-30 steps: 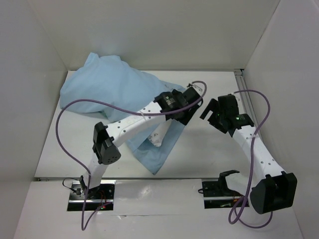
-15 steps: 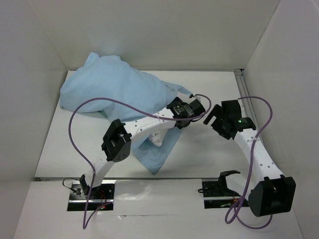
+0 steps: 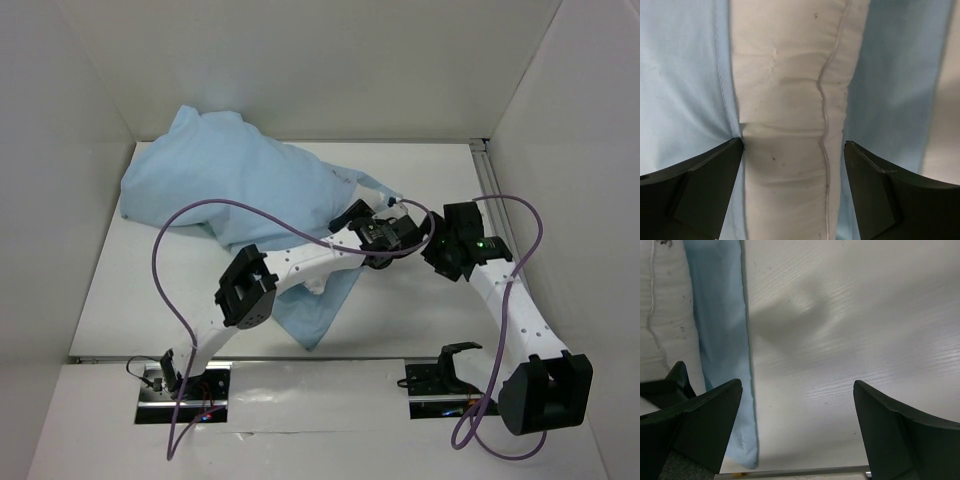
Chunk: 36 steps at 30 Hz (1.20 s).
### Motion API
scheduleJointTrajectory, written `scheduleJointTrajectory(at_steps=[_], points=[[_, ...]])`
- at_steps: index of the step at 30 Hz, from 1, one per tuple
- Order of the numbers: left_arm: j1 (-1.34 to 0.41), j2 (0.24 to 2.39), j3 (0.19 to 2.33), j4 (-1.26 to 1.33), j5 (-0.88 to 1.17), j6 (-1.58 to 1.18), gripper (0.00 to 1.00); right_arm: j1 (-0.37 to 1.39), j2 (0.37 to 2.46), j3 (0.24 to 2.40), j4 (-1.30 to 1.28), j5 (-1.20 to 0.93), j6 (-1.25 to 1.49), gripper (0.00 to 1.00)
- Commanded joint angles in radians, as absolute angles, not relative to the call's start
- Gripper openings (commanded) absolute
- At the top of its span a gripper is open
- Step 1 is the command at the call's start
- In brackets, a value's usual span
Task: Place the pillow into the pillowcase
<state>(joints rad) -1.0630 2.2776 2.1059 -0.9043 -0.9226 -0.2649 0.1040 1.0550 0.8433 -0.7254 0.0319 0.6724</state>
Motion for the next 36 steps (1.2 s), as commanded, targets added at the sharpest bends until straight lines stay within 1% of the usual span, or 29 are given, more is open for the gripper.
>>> scheduleJointTrajectory(at_steps=[1,3,5,8,10,11,12,14,17,18,20,21,23,24,25,27,29,32,36], points=[[-1.006,2.321,2.14,-0.965,-1.011,-0.342,0.96,0.097,1.04,0.848,-0.715,0.041,0.657,0.99],[-0.985,2.333,2.14,-0.965,-0.997,-0.356,0.94,0.097,1.04,0.848,-0.715,0.041,0.657,0.99],[-0.96,2.359,2.14,-0.965,-1.035,-0.38,0.9,0.097,1.04,0.848,-0.715,0.041,0.657,0.99],[-0.934,2.375,2.149,-0.965,-1.055,-0.39,0.78,0.097,1.031,0.848,-0.715,0.041,0.657,0.99],[-0.925,2.375,2.16,-0.965,-1.055,-0.4,0.54,0.097,1.031,0.857,-0.726,0.054,0.657,0.99],[-0.916,2.375,2.172,-0.965,-1.055,-0.4,0.32,0.097,1.022,0.857,-0.726,0.054,0.657,0.99],[-0.916,2.365,2.189,-0.965,-1.03,-0.4,0.0,0.097,1.022,0.857,-0.726,0.063,0.657,0.99],[-0.896,2.346,2.215,-0.965,-0.985,-0.382,0.0,0.097,1.022,0.857,-0.736,0.074,0.657,0.99],[-0.876,2.274,2.273,-0.992,-0.85,-0.371,0.0,0.097,1.031,0.877,-0.727,0.054,0.601,0.99],[-0.867,2.248,2.319,-1.002,-0.734,-0.361,0.0,0.097,1.031,0.877,-0.709,0.037,0.585,0.99],[-0.835,2.153,2.361,-1.02,-0.604,-0.37,0.0,0.097,1.042,0.896,-0.677,-0.039,0.532,0.99],[-0.818,2.114,2.371,-1.02,-0.469,-0.379,0.0,0.097,1.042,0.896,-0.626,-0.073,0.519,0.97],[-0.761,2.004,2.372,-1.003,-0.347,-0.416,0.0,0.119,1.042,0.922,-0.569,-0.133,0.489,0.93],[-0.746,1.971,2.338,-0.976,-0.257,-0.429,0.0,0.156,1.052,0.951,-0.517,-0.114,0.489,0.92],[-0.729,1.945,2.338,-0.967,-0.218,-0.461,0.0,0.242,1.052,0.971,-0.499,-0.079,0.489,0.92],[-0.687,1.907,2.338,-0.957,-0.148,-0.486,0.0,0.329,1.1,1.003,-0.457,0.024,0.503,0.92],[-0.676,1.875,2.356,-0.957,-0.085,-0.499,0.0,0.418,1.138,1.043,-0.396,0.064,0.529,0.92],[-0.657,1.852,2.397,-0.957,-0.054,-0.523,0.0,0.492,1.219,1.077,-0.269,0.043,0.554,0.92],[-0.657,1.829,2.398,-0.946,-0.017,-0.566,0.0,0.548,1.319,1.104,-0.135,0.055,0.578,0.88]])
